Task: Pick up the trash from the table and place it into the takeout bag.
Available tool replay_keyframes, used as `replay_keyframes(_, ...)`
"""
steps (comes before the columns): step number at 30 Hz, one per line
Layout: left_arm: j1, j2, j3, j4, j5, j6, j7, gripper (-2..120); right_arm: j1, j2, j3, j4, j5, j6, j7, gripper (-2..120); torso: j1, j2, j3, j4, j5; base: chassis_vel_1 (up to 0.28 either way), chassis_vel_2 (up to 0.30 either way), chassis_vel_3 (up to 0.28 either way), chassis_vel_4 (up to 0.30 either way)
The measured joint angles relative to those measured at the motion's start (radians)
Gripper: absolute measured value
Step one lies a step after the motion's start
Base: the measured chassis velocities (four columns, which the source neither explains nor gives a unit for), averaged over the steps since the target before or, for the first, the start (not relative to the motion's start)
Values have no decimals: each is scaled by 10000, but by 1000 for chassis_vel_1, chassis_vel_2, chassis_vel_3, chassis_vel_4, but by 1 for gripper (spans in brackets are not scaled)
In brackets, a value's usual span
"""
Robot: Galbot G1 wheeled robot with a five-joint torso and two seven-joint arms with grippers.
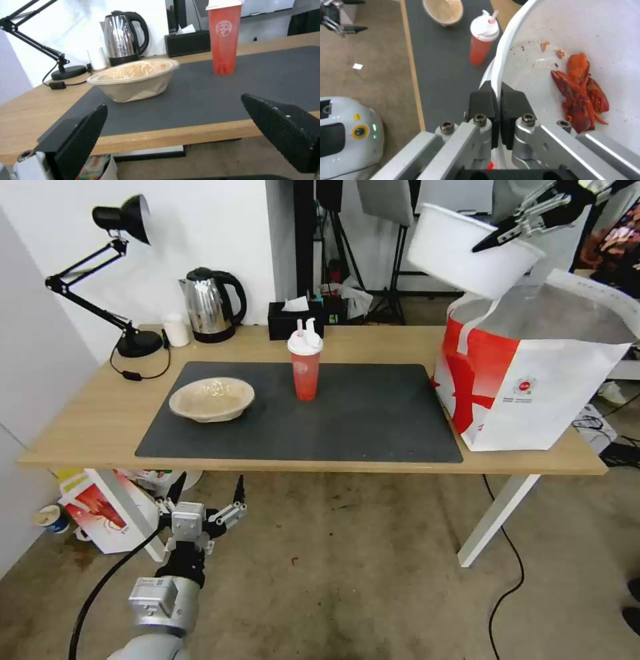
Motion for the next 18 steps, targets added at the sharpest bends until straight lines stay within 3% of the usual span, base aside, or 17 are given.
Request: replay_keyframes(18,0,0,0,0,0,0,0,100,-931,-1168,705,-30,-1117,459,0,0,0,0,0,-1,2,0,0,0,0)
